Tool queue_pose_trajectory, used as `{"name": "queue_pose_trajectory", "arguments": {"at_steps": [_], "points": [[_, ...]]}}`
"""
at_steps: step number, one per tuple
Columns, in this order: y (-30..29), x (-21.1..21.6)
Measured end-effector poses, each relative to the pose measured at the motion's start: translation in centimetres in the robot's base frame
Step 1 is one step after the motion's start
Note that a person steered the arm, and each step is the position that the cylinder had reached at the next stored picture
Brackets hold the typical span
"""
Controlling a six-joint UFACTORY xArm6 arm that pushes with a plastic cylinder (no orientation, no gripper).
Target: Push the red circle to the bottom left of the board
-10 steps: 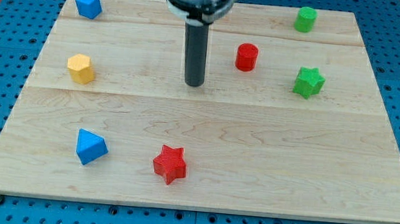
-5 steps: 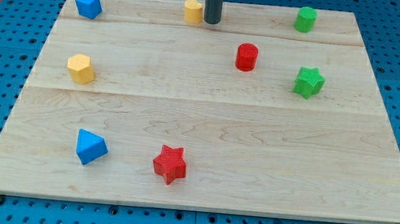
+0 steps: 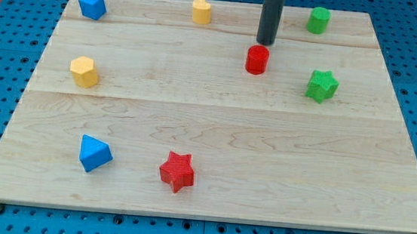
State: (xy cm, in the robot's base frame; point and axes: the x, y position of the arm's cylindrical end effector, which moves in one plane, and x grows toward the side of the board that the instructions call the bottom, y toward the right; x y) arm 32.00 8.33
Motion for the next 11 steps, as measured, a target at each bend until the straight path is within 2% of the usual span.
{"name": "queue_pose_trajectory", "arguments": {"at_steps": [1, 2, 3, 4, 5, 6, 7, 8, 9, 11], "points": [[-6.0, 3.6], [-10.6, 5.5], [-6.3, 0.0], [-1.3, 5.4], [-9.7, 8.3], [-15.9, 8.3], [-17.0, 9.8], [-22.9, 12.9], [-27.4, 14.1], [-24.9, 14.0]]}}
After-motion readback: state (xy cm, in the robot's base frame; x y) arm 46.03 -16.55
